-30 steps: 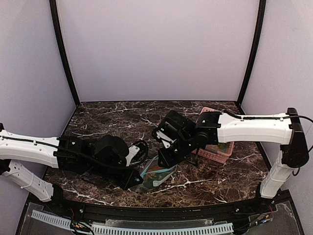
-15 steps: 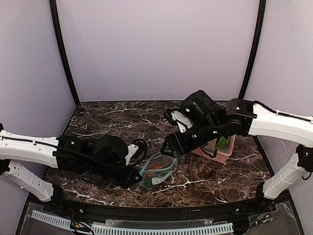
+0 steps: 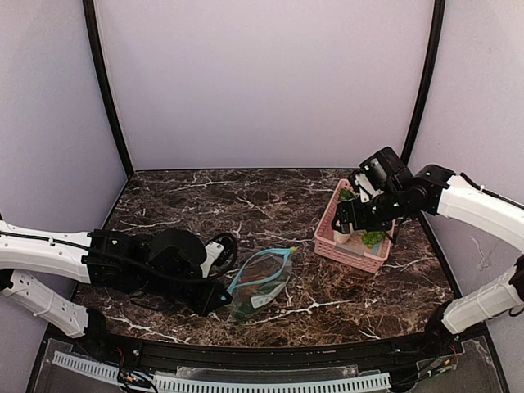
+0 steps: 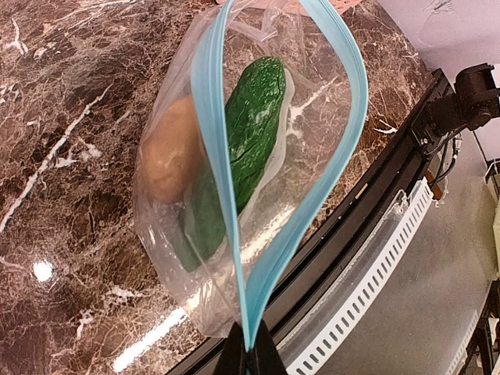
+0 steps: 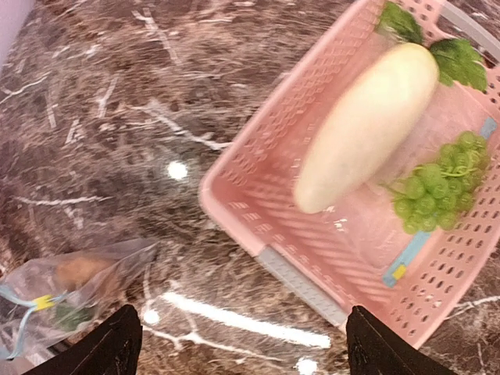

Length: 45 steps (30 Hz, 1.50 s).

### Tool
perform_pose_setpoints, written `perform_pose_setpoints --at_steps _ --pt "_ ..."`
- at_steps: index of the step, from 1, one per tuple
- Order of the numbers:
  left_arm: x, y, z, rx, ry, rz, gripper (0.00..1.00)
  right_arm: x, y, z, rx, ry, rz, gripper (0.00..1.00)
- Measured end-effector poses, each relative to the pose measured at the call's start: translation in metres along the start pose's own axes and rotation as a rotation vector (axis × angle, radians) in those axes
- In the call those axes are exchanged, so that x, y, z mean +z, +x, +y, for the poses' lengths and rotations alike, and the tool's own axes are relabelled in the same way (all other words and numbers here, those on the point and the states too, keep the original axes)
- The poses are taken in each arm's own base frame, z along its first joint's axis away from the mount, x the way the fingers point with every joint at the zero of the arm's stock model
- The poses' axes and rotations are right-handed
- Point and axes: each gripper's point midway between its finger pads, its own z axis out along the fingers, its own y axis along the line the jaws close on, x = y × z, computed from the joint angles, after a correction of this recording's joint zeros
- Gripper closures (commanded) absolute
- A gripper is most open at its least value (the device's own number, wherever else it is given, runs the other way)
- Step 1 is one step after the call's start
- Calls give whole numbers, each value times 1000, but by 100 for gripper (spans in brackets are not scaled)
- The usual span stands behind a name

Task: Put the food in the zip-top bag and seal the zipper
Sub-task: Adjust the zipper food storage bag at the center of the board, then pick up the fake fruit from the bin.

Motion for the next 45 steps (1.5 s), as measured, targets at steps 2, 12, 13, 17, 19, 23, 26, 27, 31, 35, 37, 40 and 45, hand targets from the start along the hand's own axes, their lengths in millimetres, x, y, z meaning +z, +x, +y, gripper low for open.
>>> perform_pose_setpoints --at_steps 2,12,13,17,19,23,26,27,31,35,37,40,45 --pt "0 1 1 -5 0 1 99 10 -4 -25 26 65 13 11" --pt "1 1 -1 -9 8 3 99 57 -6 -113 65 270 118 16" --pt "1 2 -1 -8 9 3 99 61 -5 -118 65 280 129 17" --pt "1 0 -2 -9 13 -2 99 79 0 -140 71 330 176 20" --pt "1 0 -2 -10 14 -3 99 89 4 -151 72 358 204 20" --pt "1 -1 -3 -12 19 -4 99 106 8 -167 66 413 246 23" --pt "1 -1 -3 -15 22 -4 99 117 5 -177 62 448 258 28" --pt "1 0 -3 -15 23 -3 99 120 4 -180 65 457 260 30" --pt "1 -1 -3 -19 23 -3 99 128 -1 -193 80 482 258 42" --pt "1 -1 -3 -23 23 -3 99 132 -4 -200 92 495 249 67" --pt "1 -1 -3 -23 23 -3 99 132 -5 -202 97 500 243 80" --pt "1 -1 -3 -24 23 -3 99 131 -8 -204 95 506 230 95" --pt "1 -1 -3 -29 23 -3 99 112 -19 -198 90 493 183 100"
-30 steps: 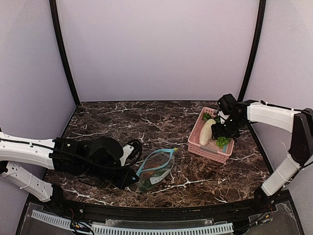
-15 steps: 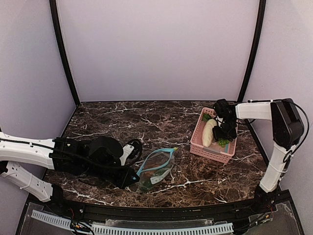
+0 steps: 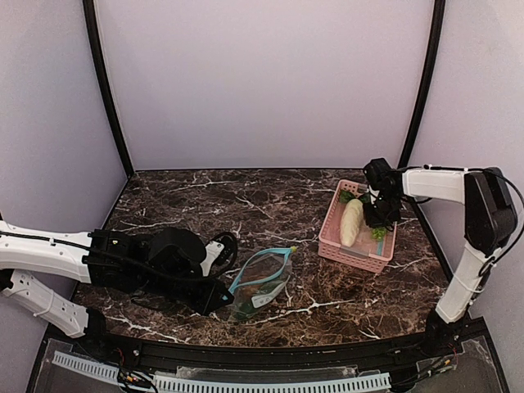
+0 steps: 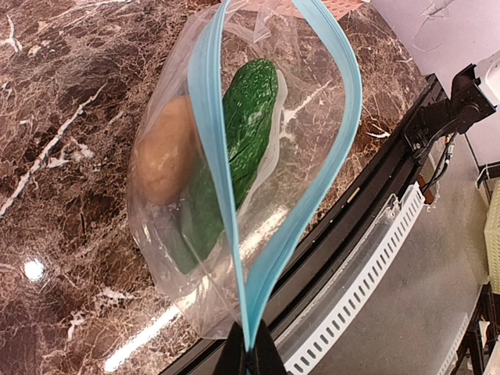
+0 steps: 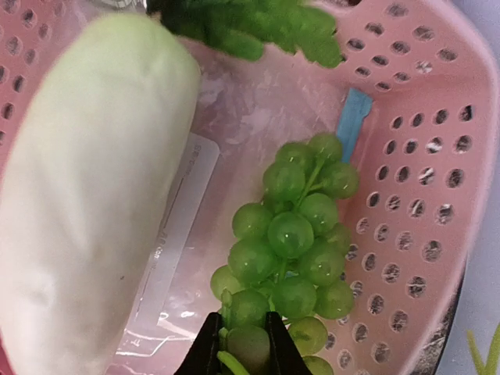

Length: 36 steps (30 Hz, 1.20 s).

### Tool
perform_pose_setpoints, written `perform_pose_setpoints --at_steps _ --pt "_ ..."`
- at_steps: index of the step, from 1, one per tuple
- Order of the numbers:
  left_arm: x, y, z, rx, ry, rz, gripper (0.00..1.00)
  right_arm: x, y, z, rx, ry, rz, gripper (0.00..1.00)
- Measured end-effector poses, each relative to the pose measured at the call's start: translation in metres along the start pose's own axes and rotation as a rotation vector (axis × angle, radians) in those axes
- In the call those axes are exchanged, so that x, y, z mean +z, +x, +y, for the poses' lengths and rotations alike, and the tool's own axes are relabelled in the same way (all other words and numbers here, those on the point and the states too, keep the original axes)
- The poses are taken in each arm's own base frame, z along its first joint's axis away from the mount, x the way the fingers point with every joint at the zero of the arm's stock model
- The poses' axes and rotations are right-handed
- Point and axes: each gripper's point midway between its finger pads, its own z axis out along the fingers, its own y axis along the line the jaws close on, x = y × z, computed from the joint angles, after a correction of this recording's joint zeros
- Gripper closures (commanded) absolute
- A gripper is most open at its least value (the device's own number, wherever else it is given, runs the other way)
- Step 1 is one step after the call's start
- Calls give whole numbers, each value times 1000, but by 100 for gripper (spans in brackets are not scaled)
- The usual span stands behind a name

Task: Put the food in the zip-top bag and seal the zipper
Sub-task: Pick up the fake fruit from the bin.

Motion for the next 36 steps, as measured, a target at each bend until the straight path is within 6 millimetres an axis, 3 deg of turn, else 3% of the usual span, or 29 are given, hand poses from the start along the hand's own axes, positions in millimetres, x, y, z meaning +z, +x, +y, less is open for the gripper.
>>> perform_pose_setpoints --at_steps 9,14,19,23,27,32,36 --pt "0 0 0 -2 0 -1 99 -112 -34 -13 56 -117 -236 100" --pt "0 -1 0 -5 2 -3 99 -163 -28 -1 30 -283 -295 100" --pt "0 -1 -1 -5 5 -6 99 -213 -2 28 -37 -497 -312 100" --pt "1 -2 -2 -5 6 -6 99 -267 26 65 -145 -717 -341 100" --pt "5 -2 -3 -5 11 -5 99 -307 61 103 -245 -907 -309 100" --pt "10 -3 -5 -5 15 -3 99 -337 96 145 -345 -1080 -233 100" --pt "10 -3 -7 -5 23 -3 99 -354 113 172 -395 -1172 -194 100"
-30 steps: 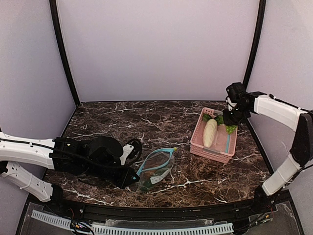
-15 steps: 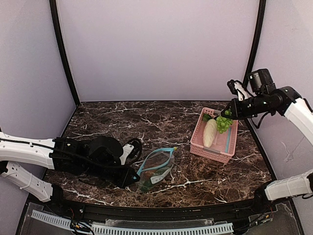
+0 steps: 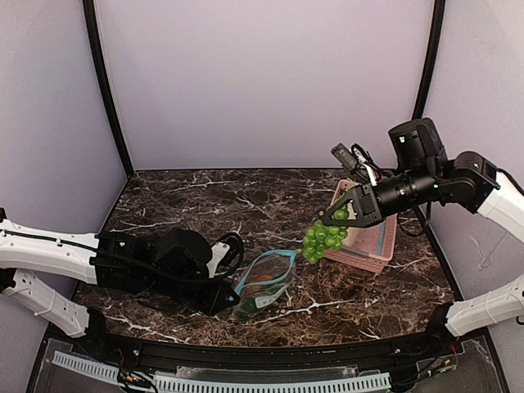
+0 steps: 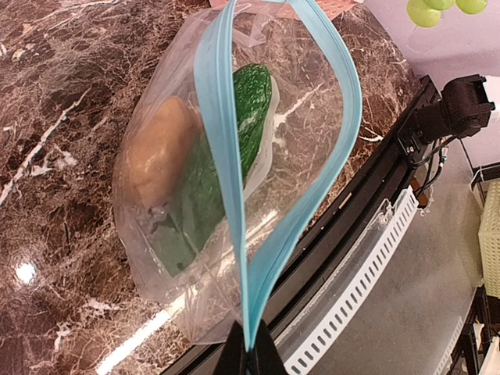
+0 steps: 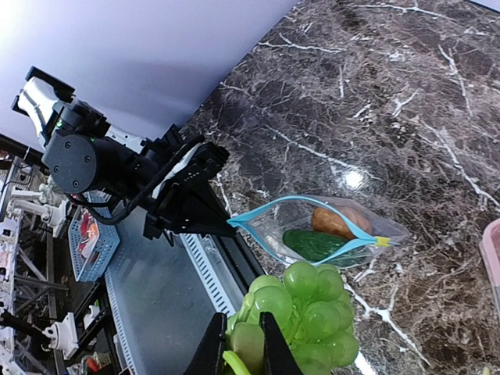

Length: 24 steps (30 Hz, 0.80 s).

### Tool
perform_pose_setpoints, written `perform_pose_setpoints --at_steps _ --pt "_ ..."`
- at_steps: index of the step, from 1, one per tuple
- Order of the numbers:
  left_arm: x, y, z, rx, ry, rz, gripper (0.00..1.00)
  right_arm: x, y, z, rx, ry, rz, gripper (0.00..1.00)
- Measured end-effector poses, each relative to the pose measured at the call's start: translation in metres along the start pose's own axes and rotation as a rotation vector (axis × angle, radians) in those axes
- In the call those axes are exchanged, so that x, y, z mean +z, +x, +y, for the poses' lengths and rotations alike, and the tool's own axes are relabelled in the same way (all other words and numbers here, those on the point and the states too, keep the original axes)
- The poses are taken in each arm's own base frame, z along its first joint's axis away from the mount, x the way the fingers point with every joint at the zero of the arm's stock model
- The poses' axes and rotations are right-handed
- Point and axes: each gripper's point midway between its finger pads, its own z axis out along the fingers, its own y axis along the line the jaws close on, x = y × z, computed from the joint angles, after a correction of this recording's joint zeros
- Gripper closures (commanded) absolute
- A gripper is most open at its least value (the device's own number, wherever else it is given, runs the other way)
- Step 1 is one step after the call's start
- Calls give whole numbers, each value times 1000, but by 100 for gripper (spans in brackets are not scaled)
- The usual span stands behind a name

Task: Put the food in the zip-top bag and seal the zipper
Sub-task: Pick up the fake fruit from the bin, then place the fake fruit in the zipper food storage bag.

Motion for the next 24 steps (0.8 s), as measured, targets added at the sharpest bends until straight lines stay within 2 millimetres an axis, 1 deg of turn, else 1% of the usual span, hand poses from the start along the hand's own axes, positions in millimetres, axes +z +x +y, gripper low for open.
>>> perform_pose_setpoints --at_steps 5,7,19,24 --pt "0 0 -2 0 9 1 99 18 1 20 -16 -61 16 100" --pt "0 0 -2 0 9 2 99 25 2 24 -14 -71 22 100" --pt "0 0 -2 0 12 3 99 64 3 43 -29 -124 48 100" --pt "0 -1 -4 0 17 -2 99 69 3 42 -28 -126 48 100"
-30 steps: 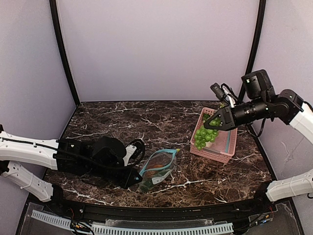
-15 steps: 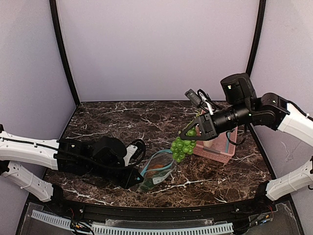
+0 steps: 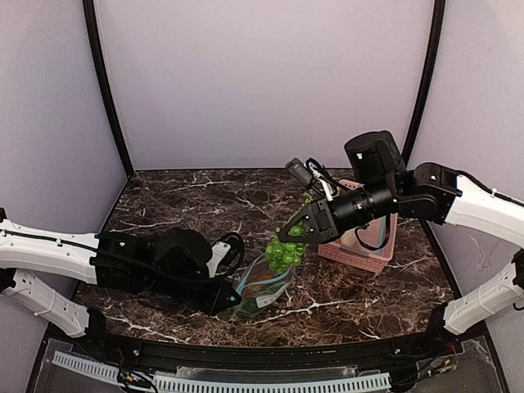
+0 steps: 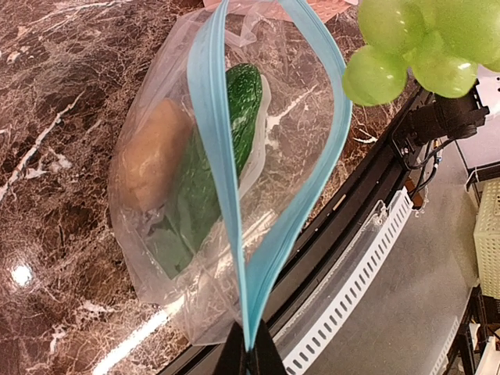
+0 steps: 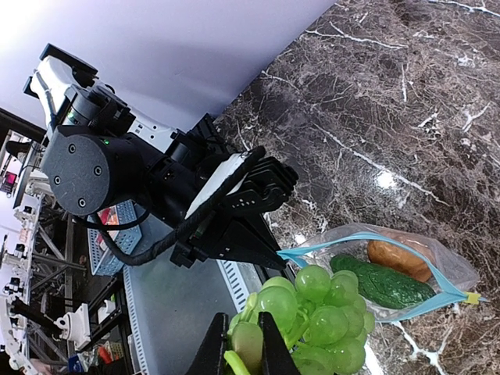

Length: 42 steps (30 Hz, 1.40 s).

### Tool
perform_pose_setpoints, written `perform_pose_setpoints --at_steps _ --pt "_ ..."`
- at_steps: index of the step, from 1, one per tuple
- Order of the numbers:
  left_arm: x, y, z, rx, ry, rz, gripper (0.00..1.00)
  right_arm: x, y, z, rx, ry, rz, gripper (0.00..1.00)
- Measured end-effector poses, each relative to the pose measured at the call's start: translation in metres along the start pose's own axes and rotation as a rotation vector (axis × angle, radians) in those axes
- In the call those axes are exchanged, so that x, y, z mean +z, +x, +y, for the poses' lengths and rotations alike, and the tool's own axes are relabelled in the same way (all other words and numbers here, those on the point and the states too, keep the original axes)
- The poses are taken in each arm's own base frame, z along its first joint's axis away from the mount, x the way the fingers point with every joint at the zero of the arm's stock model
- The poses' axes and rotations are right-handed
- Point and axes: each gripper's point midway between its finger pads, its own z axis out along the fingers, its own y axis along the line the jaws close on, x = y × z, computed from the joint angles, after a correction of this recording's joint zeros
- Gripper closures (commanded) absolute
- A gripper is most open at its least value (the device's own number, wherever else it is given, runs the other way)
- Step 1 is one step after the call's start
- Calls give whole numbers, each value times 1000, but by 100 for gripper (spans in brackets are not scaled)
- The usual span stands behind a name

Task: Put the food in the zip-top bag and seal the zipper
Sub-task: Place the fake fruit in the zipper food storage bag.

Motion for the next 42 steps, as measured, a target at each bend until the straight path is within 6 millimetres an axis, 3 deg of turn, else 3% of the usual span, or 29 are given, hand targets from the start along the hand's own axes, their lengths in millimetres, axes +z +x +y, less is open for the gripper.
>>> perform_pose_setpoints --at_steps 23,29,36,42 --pt "3 0 -5 -1 21 5 99 58 29 -59 119 117 123 100" --pt "4 0 -5 -1 21 7 99 61 20 -67 145 149 67 100" --pt "7 1 -5 -1 19 12 99 66 23 -85 200 239 18 100" --pt "8 2 -4 -1 16 15 99 72 26 -83 189 309 -25 100"
